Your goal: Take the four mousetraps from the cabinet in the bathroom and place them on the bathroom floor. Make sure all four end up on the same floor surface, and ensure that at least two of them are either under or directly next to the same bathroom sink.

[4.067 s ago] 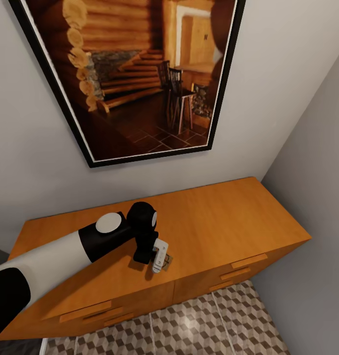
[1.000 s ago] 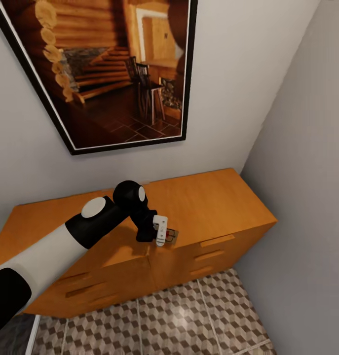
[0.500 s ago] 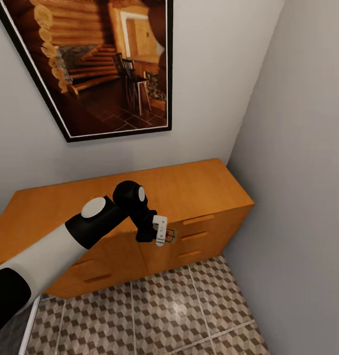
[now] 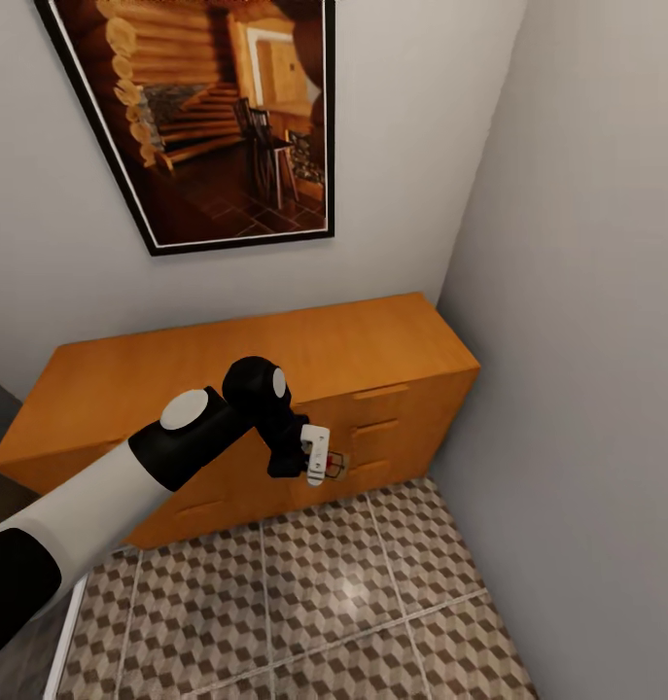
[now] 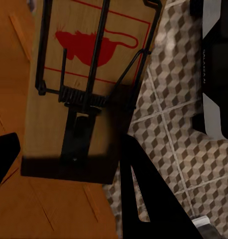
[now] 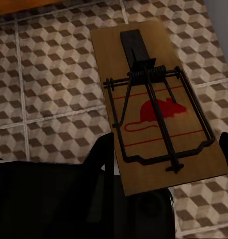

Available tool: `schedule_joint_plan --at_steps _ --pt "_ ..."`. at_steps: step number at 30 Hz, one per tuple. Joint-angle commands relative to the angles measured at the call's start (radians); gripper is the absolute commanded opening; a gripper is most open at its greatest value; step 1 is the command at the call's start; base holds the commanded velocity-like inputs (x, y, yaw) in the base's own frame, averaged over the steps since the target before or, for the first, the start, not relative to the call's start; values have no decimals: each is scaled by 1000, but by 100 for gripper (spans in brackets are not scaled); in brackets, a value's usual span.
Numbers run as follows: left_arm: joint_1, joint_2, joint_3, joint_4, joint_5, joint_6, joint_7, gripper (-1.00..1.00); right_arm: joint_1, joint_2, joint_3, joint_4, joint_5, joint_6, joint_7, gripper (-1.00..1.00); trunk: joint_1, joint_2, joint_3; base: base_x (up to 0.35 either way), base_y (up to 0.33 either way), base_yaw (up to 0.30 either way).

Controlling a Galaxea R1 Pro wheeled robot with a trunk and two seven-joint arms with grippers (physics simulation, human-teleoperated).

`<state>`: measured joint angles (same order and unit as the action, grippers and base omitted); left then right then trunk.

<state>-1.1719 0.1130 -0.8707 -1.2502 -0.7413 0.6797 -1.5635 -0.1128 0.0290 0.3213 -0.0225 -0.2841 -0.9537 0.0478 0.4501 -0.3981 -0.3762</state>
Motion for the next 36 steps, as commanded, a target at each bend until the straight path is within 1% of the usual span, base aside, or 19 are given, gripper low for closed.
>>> schedule_joint_plan --at_steps 1,5,9,11,14,18,19,21,22,24,27,29,30,32,33,35,36 --pt "-1 0 -2 1 -6 11 -7 -100 -1 0 5 1 -12 -4 6 -100 0 -2 -2 -338 0 0" --pt "0 2 -1 6 -6 11 -7 -100 -1 0 5 1 -12 -4 6 -100 0 -2 -2 -247 0 0" --pt "6 6 -1 16 -7 11 -7 -100 -1 0 5 1 -12 -4 6 -100 0 -2 -2 -56 0 0" --pt "18 8 -1 28 -7 11 -7 -100 -1 0 5 1 -12 -4 6 -100 0 -2 -2 -16 0 0" --pt "44 11 -1 46 -7 11 -7 -100 -1 0 5 1 -12 -4 6 -100 0 -2 -2 -6 0 0" --pt "111 12 -2 88 -7 10 -7 -100 -1 0 5 1 -12 -4 6 -100 0 -2 -2 -1 0 0" --pt "140 13 -2 100 -7 9 22 -100 -1 0 5 1 -12 -4 5 -100 0 -2 -2 0 0 0" --pt "207 12 -3 117 -6 8 109 -100 -1 0 5 1 -12 -4 5 -100 0 -2 -2 0 0 0" --pt "224 12 -3 121 -5 8 130 -100 -1 0 5 1 -12 -4 5 -100 0 -2 -2 0 0 0" --pt "293 12 -4 142 -4 7 203 -100 -1 0 5 1 -12 -4 5 -100 0 -2 -2 0 0 0" --pt "374 9 -4 200 -2 3 279 -100 -1 0 4 1 -12 -3 4 -100 0 -2 -2 0 0 0" --pt "418 7 -4 238 1 1 328 -100 -1 0 4 1 -12 -2 3 -100 0 -2 -2 0 0 0" --pt "429 7 -4 247 2 1 342 -100 -1 -1 4 1 -12 -2 3 -100 0 -2 -2 0 0 0" --pt "477 7 -4 281 10 0 413 -100 -1 -1 4 1 -12 -2 2 -100 0 -2 -2 0 0 0" --pt "488 7 -4 290 13 0 435 -100 -1 -1 3 1 -12 -2 2 -100 0 -2 -2 0 0 0" --pt "525 7 -3 325 40 0 532 -100 -1 -1 3 1 -12 -2 1 -100 0 -2 -2 0 0 0" --pt "532 6 -3 334 52 0 557 -100 -1 -2 2 0 -12 -2 1 -100 0 -2 -2 0 0 0"
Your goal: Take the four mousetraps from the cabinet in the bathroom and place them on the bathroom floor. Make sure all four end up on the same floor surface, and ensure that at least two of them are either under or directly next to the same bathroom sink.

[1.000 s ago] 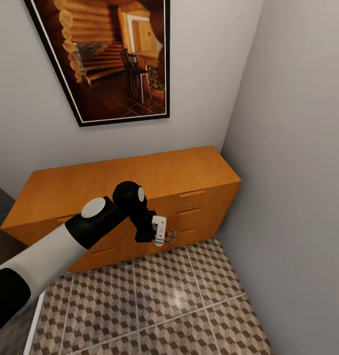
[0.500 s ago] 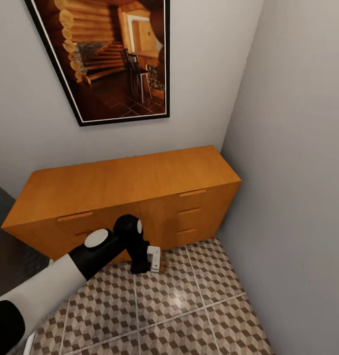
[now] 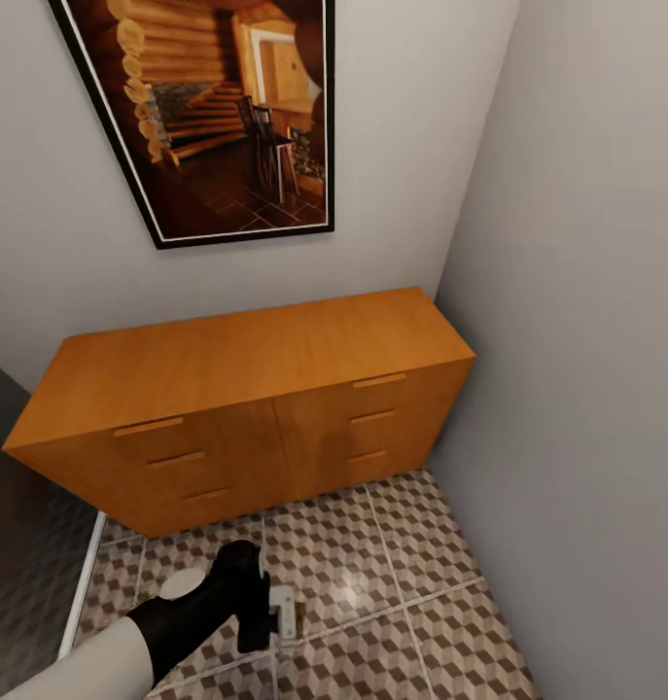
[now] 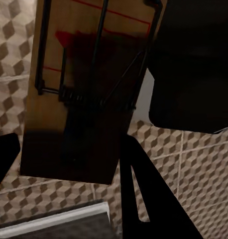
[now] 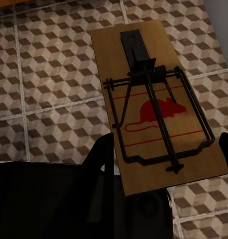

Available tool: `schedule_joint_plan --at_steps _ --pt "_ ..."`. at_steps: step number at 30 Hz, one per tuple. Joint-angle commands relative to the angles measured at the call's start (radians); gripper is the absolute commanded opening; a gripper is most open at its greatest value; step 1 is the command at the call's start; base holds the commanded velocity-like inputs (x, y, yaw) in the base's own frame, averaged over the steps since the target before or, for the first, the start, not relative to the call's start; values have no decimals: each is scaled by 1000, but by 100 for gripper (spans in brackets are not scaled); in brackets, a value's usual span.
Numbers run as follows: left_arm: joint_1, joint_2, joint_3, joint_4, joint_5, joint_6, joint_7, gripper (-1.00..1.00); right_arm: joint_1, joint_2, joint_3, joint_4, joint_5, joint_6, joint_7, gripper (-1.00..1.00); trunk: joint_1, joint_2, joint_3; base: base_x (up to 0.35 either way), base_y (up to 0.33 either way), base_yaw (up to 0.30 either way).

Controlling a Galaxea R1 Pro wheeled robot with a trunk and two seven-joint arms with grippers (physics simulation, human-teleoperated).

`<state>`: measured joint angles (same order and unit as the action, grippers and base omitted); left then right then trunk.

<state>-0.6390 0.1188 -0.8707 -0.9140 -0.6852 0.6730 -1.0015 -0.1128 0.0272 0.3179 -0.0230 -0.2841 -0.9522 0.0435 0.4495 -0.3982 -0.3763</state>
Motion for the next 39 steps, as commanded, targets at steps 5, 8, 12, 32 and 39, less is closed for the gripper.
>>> schedule_joint_plan --at_steps 5,8,12,32,39 --pt "37 -5 -2 149 242 -36 244 -100 0 -6 4 0 -12 -4 4 -100 1 -2 -2 0 0 0" --pt "51 -6 -1 260 462 -180 436 -100 -1 -9 5 0 -10 -4 4 -100 1 -2 -2 0 0 0" --pt "75 -6 -1 451 775 -446 704 -100 -1 -12 5 0 -9 -4 4 -100 1 -2 -2 0 0 0" --pt "296 -38 5 970 1490 -1435 870 -100 0 -35 1 -266 -7 138 -115 -100 1 -2 -2 0 0 0" --pt "329 -44 5 987 1655 -1514 870 -100 -1 -82 1 -447 -3 366 -131 -100 1 -2 -2 0 0 0"
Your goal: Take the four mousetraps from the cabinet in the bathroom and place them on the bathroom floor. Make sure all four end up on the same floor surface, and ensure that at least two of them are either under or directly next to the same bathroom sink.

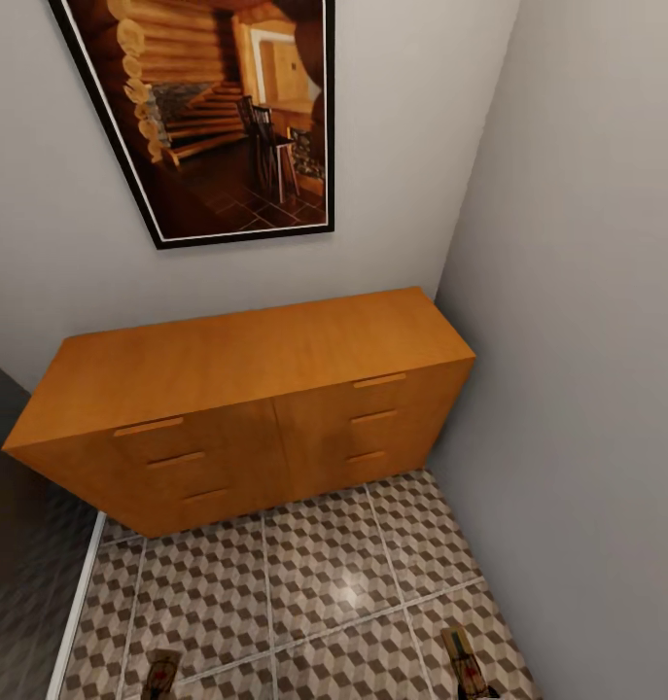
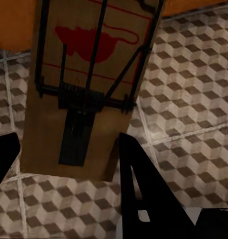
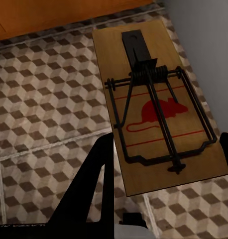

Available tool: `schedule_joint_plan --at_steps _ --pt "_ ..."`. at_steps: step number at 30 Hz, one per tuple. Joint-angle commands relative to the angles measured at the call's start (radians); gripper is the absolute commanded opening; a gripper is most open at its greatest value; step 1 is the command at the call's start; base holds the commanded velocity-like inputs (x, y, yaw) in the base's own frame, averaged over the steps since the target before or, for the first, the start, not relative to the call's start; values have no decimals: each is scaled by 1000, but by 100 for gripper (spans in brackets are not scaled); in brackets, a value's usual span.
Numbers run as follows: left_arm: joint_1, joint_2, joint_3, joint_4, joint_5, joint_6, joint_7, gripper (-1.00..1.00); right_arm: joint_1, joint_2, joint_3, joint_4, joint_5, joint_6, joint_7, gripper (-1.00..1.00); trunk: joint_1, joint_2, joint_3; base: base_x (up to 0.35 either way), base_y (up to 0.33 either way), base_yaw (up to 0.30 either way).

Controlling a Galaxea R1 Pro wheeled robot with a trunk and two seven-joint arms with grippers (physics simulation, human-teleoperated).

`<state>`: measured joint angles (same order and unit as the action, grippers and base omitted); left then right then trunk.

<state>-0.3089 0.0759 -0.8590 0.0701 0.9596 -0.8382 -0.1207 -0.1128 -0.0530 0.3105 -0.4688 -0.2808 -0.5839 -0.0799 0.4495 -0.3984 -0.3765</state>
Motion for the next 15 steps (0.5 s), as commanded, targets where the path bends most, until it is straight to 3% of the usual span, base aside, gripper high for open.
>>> schedule_joint_plan --at_steps 1,6,15 --pt "0 -1 -6 4 34 -6 -11 -100 -1 -4 9 -7 -6 9 -7 -100 0 -2 -1 0 0 0" --pt "3 -1 -6 6 73 -9 -11 -100 -1 -8 13 -16 3 -9 -7 -100 0 -2 -1 0 0 0" --pt "11 -4 -8 7 80 -7 -11 -100 -1 -9 15 -13 10 -58 -8 -100 0 -2 -1 0 0 0"
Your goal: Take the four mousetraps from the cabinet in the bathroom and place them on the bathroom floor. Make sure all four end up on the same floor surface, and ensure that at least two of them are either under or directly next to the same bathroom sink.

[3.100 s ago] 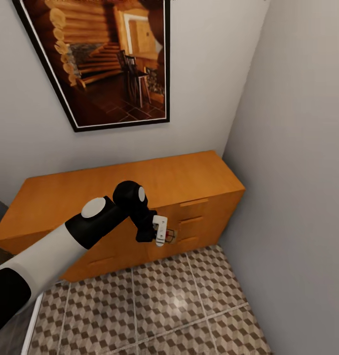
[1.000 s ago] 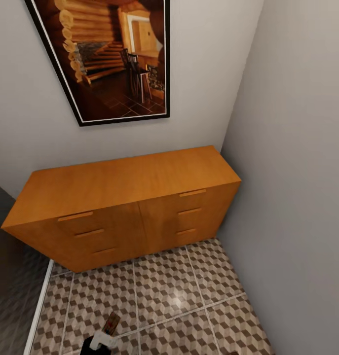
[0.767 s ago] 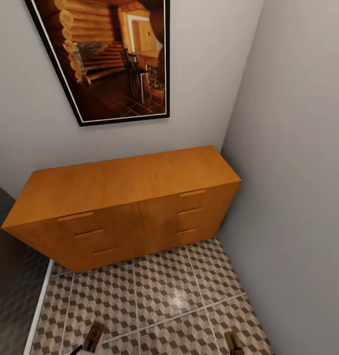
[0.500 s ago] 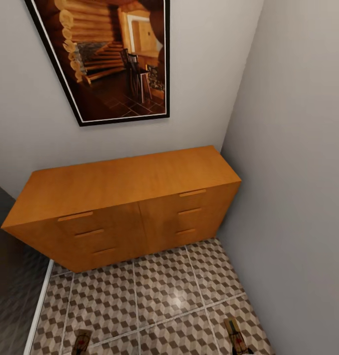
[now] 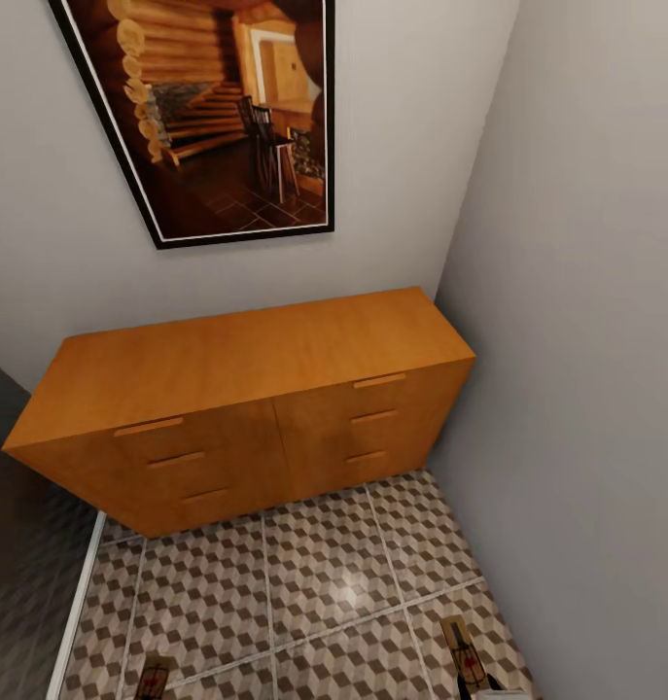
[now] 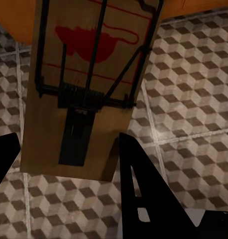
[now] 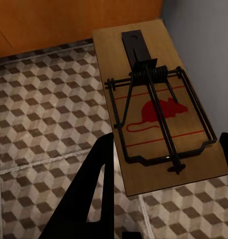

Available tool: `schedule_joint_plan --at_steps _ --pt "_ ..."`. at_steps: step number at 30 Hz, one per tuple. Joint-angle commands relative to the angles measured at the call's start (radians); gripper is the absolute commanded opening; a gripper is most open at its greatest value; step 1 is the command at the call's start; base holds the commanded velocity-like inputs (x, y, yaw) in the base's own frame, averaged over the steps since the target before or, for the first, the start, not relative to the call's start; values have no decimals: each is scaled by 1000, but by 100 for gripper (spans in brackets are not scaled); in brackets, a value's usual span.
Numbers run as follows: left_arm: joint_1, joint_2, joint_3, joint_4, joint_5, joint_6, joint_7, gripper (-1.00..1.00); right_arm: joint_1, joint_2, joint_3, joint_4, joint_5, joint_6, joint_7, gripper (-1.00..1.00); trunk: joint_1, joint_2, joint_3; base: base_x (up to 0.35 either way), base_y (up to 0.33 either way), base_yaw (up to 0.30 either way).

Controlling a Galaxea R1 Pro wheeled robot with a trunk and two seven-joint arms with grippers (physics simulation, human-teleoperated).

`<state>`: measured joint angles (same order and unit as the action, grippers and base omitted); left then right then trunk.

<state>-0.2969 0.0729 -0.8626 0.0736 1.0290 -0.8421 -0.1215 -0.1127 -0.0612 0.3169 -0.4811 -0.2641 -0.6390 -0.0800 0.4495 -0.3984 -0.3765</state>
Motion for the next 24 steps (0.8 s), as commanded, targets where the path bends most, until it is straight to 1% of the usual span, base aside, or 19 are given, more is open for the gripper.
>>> schedule_joint_plan --at_steps 1,16,19,24 --pt "-1 -1 -4 3 11 -2 -10 -100 -1 -1 8 0 -6 -3 -7 -100 0 -2 -1 0 0 0" --pt "0 -1 -4 3 11 1 -10 -100 -1 -1 7 2 -8 -7 -8 -100 0 -2 -1 0 0 1" --pt "-1 -1 -4 3 11 1 -10 -100 -1 1 6 2 -9 -5 -10 -100 0 -2 -2 0 0 149" --pt "0 -1 -4 3 11 1 -10 -100 -1 1 5 2 -9 -4 -12 -100 0 -2 -4 0 0 254"
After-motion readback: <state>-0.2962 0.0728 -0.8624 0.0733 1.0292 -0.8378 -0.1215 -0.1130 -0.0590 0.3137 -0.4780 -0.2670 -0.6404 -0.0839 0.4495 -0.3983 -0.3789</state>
